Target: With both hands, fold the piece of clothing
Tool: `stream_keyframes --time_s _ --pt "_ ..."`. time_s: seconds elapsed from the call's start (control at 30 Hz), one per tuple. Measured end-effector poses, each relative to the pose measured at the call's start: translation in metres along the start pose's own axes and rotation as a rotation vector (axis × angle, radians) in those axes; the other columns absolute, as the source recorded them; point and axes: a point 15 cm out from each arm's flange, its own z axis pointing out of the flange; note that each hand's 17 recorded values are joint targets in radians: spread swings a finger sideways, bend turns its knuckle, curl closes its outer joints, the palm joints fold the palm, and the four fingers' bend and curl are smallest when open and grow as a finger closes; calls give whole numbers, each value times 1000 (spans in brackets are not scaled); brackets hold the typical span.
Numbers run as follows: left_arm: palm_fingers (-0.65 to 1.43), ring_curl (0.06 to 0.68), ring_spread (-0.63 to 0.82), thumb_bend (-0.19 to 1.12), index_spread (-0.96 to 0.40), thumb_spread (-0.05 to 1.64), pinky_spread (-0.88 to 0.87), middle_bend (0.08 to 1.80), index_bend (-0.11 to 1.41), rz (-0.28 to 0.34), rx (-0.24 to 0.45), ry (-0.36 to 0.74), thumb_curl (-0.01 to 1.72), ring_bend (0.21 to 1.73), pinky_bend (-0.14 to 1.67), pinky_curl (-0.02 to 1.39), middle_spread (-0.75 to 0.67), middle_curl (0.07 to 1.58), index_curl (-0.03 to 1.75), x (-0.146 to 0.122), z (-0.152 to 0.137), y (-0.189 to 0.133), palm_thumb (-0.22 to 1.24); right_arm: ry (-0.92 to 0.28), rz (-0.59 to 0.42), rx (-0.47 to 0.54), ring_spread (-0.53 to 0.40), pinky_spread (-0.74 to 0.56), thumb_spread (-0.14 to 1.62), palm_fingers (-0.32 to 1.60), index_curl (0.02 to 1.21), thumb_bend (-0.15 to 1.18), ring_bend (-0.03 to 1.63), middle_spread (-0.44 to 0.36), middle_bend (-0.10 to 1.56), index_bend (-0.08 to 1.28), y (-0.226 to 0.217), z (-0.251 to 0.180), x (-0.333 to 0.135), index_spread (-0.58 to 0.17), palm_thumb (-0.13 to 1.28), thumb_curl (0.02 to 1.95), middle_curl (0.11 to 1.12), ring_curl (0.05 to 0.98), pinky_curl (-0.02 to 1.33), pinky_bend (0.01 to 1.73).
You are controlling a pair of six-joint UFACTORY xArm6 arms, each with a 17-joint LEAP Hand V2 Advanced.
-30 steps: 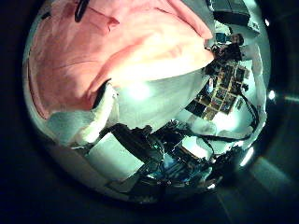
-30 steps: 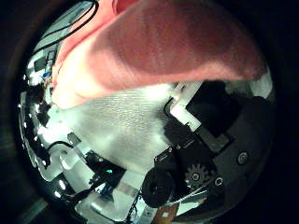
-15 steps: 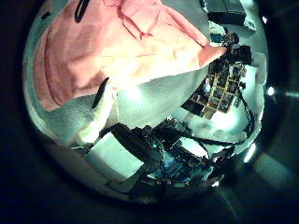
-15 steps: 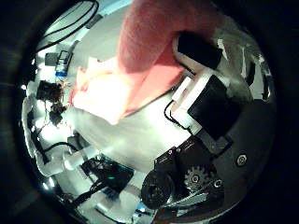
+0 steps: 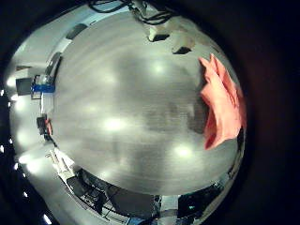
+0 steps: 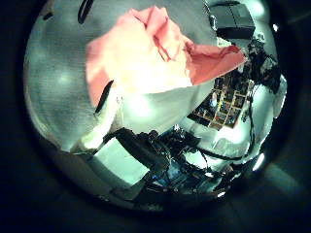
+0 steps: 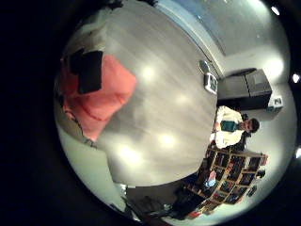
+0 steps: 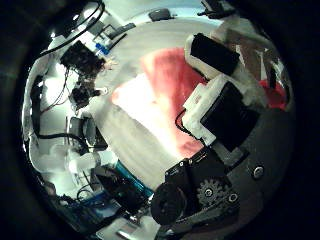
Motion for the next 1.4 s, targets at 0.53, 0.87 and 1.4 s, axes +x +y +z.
stream_keyframes --time_s 0.53,0.87,1.4 --pt "153 202 384 -18 5 1150 341 180 182 -110 20 34 386 624 362 352 261 304 389 -65 -20 44 586 -245 -124 49 -246 -248 1291 957 879 -33 1321 -176 1205 949 -108 36 -151 -309 872 524 891 813 1057 1146" --pt "152 201 384 -18 5 1150 341 178 182 -95 20 57 386 626 364 352 262 303 385 -68 -15 61 586 -190 79 18 -273 -419 1314 613 696 -30 1264 -228 993 268 -47 -23 -20 -352 691 452 763 684 879 1101" --pt "150 201 394 -18 5 1150 341 179 182 -64 28 77 386 625 366 352 262 303 386 -62 -15 63 586 -170 251 -292 -95 36 1100 141 608 -42 813 -71 650 400 65 41 17 -246 318 343 578 475 642 540"
